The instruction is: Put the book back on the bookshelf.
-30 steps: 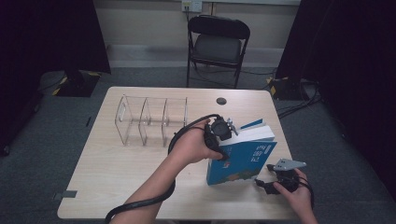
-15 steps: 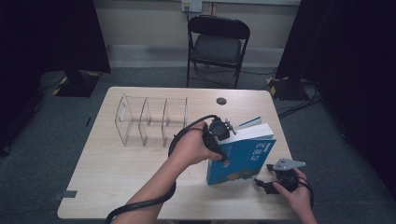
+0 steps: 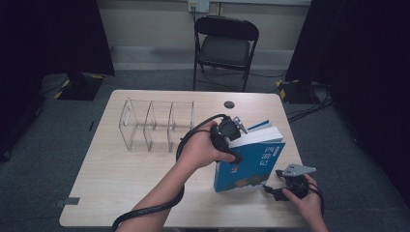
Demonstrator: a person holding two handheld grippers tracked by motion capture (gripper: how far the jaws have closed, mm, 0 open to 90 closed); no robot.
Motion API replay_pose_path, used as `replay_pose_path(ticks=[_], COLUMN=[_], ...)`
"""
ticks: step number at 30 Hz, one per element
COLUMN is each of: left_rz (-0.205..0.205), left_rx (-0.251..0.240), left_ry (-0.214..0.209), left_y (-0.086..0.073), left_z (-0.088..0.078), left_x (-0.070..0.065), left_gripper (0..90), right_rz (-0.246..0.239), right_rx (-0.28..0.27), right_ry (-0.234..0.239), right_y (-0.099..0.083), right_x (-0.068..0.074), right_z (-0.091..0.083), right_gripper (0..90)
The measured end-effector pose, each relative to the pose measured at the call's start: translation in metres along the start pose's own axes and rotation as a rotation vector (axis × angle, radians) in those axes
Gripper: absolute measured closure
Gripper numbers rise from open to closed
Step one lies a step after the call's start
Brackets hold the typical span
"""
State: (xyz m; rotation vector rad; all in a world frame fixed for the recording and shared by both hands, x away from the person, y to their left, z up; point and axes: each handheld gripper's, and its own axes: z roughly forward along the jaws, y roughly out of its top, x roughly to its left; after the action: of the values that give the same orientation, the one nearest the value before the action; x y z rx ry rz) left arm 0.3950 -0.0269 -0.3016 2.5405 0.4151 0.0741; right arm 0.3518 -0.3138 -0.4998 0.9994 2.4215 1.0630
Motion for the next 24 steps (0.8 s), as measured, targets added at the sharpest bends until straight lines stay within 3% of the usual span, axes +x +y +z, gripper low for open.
replay_pose_path(ticks=[2,3,5,9,13,17,24], left_rz=[0.004,-0.015,-0.004,0.014,0.006,0.005,-0.007], left_rx=[0.025,0.016,-0.006,-0.007,0.007,-0.012,-0.001], left_ry=[-0.009,-0.020,-0.037,-0.036,-0.029,-0.014,-0.020], left_y=[0.0029,0.0031,0.0019,0.0013,0.0017,0.0008,0.0008], left_z=[0.0050,0.0050,0.0052,0.0054,0.0050,0.0052,0.0051], left_x=[-0.0005,0.0001,0.0005,-0.0017,-0.0025,-0.0017,-0.0066], left_gripper=[49.3,52.3,56.4,57.5,57.1,53.7,59.8], right_rz=[0.002,0.001,-0.003,-0.001,-0.005,-0.006,-0.004], right_rx=[0.000,0.000,-0.001,0.001,0.000,0.000,-0.001], right_ry=[0.001,0.001,0.000,0.002,0.003,0.002,0.003], right_y=[0.0000,-0.0001,0.0000,0.0005,0.0008,0.0009,0.0011], right_x=[0.0002,0.0002,0.0002,0.0004,0.0004,0.0005,0.0008], right_z=[0.0001,0.0001,0.0001,0.0003,0.0007,0.0009,0.0012], right_gripper=[16.1,16.1,16.1,16.1,16.1,16.1,16.1])
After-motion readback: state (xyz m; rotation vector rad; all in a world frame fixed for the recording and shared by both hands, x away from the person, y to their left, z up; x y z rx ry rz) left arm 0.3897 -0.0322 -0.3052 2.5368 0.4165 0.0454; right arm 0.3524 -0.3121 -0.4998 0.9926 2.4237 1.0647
